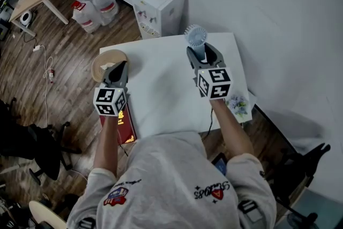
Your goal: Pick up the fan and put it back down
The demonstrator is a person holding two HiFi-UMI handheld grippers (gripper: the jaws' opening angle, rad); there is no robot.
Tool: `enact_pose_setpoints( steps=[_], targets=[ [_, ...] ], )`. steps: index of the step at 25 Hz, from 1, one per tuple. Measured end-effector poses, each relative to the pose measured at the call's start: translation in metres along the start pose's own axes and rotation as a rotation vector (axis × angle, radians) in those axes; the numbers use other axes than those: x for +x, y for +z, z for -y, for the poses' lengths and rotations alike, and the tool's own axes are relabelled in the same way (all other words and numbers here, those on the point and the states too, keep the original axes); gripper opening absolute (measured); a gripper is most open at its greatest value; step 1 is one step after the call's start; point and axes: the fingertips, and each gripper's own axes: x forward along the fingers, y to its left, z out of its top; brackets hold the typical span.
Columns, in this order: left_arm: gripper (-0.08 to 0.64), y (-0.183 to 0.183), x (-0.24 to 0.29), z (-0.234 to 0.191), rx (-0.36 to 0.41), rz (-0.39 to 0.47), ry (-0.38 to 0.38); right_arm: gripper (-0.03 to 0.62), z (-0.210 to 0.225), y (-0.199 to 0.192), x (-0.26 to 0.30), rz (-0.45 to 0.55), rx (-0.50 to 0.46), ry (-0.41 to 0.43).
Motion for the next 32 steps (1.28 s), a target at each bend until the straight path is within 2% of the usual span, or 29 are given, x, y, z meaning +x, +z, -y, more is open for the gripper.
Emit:
enact_pose_setpoints(
  steps=[9,16,23,27,32],
  targets=[
    [0.005,-0.015,0.018,0.009,-0.005,-0.044,-0.017,0.221,0.047,-0.044,0.01,-0.09,0.004,-0.061],
    [0.005,-0.035,0.031,0.014,-0.028,-0.09,-0.017,0.221,0.094,-0.094,0.026,-0.208,0.037,-0.105],
    [0.005,-0.051,0.041,0.009,-0.046,-0.133,0.006,0.221,0.157,-0.147,0.049,-0.327,0.101,-0.173],
    [0.005,-0.063,0.041,0.001,-0.053,-0.157,0.033,0.221,0.187,-0.175,0.064,-0.371,0.196,-0.205],
    [0.005,-0.078,0.033,-0.011,-0.067,-0.192,0.064,0.221,0.218,-0.213,0.074,-0.448,0.242,-0.277]
  ],
)
